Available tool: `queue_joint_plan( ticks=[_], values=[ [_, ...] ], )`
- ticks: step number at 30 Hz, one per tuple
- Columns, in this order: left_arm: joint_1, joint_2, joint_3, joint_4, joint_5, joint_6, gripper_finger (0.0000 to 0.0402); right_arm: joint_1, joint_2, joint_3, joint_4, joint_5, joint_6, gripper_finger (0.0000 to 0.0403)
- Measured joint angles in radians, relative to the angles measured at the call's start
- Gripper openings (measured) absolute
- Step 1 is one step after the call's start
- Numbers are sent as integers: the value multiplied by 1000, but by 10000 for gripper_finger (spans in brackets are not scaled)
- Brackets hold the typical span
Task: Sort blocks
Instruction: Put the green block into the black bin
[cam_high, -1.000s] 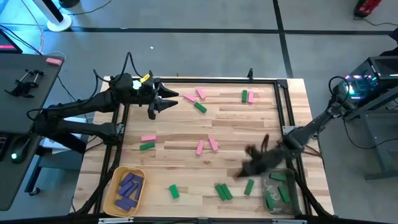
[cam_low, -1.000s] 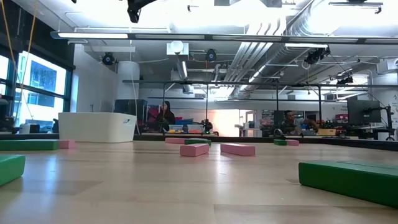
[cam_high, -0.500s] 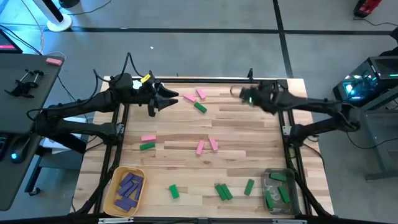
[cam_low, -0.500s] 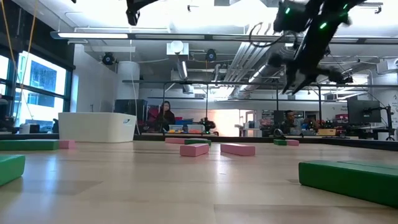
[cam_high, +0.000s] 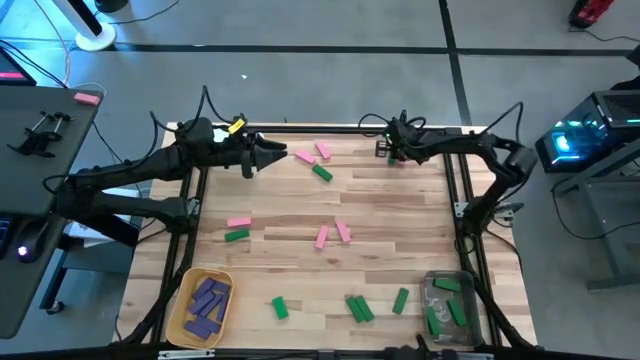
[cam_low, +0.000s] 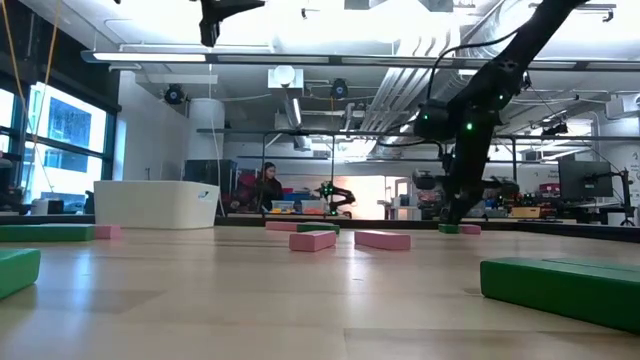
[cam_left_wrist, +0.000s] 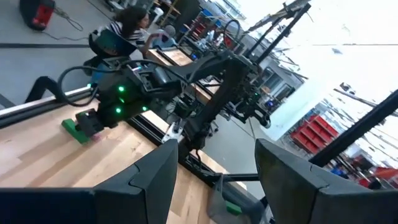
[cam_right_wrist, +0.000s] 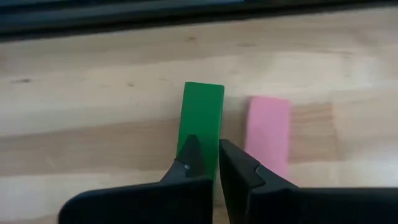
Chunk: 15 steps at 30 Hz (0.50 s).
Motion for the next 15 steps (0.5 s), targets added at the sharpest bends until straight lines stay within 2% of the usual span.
queue_joint_plan(
  ticks=[4, 10, 15],
  values=[
    [0, 0, 0, 0, -42, 0, 202, 7, 4, -1, 52, 1, -38, 0],
    [0, 0, 0, 0, -56, 12, 202, -11, 1, -2, 29, -10, -76, 0],
    [0, 0, 0, 0, -56, 27, 202, 23, -2, 0, 11, -116, -133, 0]
  ],
)
